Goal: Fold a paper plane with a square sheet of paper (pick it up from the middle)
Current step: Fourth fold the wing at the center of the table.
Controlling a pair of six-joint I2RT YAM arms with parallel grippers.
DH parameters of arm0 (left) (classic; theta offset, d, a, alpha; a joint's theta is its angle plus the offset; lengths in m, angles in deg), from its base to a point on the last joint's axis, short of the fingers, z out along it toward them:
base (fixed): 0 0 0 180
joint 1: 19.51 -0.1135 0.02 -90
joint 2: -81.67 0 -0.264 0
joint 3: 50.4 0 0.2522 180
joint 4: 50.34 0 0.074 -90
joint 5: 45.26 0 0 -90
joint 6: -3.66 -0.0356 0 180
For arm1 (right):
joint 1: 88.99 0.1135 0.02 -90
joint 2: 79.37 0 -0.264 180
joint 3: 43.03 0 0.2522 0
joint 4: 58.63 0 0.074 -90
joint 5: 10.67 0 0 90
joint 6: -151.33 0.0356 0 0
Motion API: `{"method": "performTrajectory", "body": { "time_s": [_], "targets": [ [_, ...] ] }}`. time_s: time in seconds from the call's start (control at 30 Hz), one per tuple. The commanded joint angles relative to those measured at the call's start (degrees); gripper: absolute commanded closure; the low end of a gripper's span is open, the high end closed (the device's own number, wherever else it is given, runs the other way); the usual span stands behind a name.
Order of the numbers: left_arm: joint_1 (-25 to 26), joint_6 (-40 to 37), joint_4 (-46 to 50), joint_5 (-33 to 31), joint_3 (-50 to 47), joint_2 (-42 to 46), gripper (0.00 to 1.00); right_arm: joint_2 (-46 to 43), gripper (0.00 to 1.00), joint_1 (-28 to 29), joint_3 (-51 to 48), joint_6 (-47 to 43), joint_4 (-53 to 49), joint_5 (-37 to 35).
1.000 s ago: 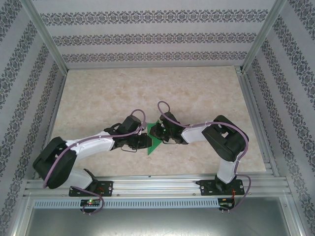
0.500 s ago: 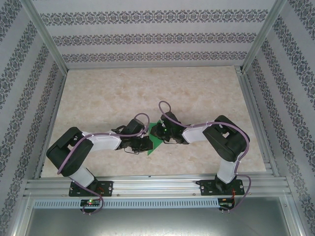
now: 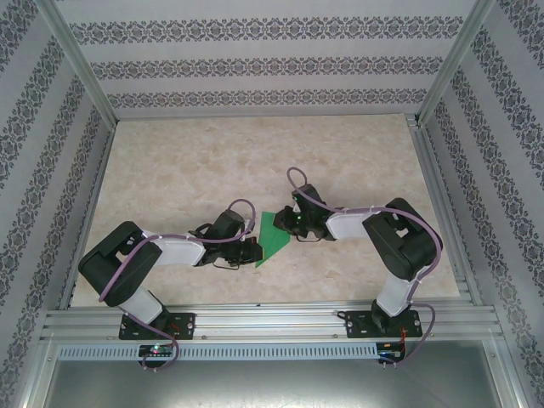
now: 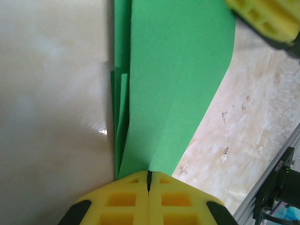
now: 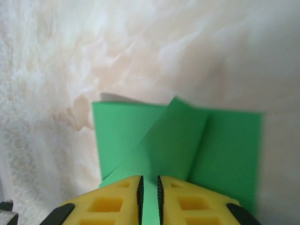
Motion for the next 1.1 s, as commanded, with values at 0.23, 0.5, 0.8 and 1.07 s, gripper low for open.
{"method": "performTrajectory", "body": {
  "time_s": [0.23, 0.5, 0.8, 1.07],
  "targets": [
    [-0.01, -2.65, 12.22, -3.63, -2.68, -2.34, 0.98, -9.72, 0.89, 4.60, -2.91, -5.40, -0.99, -0.14],
    [0.03, -2.87, 11.75, -3.32, -2.04, -2.08, 0.99, -7.90, 0.93, 9.18, -3.36, -4.36, -0.77, -0.46],
    [-0.02, -3.12, 12.28, -3.19, -1.88, -1.93, 0.98, -7.37, 0.94, 10.62, -3.90, -3.48, -0.35, -2.38],
    [0.02, -2.50, 10.48, -2.82, -2.62, -2.93, 0.98, -3.75, 0.96, 11.38, -1.83, -2.80, 0.51, -0.32]
  ]
}}
